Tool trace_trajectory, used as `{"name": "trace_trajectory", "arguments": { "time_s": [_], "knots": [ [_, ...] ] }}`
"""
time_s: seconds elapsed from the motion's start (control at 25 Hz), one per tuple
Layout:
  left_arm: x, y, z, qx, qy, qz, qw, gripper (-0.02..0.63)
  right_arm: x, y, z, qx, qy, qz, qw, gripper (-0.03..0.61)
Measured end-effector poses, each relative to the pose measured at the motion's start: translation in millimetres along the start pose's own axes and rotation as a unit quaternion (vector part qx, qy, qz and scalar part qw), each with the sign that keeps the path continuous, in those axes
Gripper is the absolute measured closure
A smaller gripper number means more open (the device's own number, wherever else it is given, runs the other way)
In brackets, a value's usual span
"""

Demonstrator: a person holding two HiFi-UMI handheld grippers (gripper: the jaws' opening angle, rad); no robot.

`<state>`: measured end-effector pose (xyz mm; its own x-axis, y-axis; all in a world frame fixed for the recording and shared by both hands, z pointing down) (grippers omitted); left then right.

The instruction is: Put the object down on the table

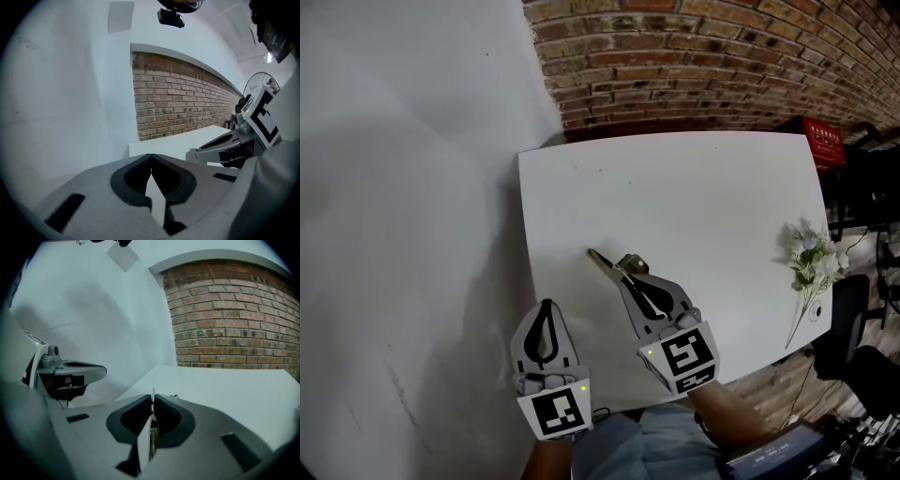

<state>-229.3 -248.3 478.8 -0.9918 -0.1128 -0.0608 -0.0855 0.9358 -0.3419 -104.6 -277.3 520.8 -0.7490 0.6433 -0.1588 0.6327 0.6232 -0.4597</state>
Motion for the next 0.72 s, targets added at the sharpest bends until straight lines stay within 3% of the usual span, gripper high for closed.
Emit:
{"name": "trace_trajectory", "arguments": {
  "time_s": [0.72],
  "knots": [
    [-0.1,-18.3,-15.7,0.02,0.008,-0.005,0.9998,0.604,-4.9,-16.6,-13.5,0.009,-0.004,0.007,1.0,0.548]
  ]
}}
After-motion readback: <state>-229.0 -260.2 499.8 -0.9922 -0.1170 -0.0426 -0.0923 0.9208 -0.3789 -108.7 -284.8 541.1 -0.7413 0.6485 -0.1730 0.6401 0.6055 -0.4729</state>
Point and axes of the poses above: the fingertips, and each gripper's own axes: y backward along the fingers, x to its left, z out of its top, the point moved 1 cm from there along y, backward along the fingers, and after that the axes turned 5 degrees about -x, right-handed, at the moved point
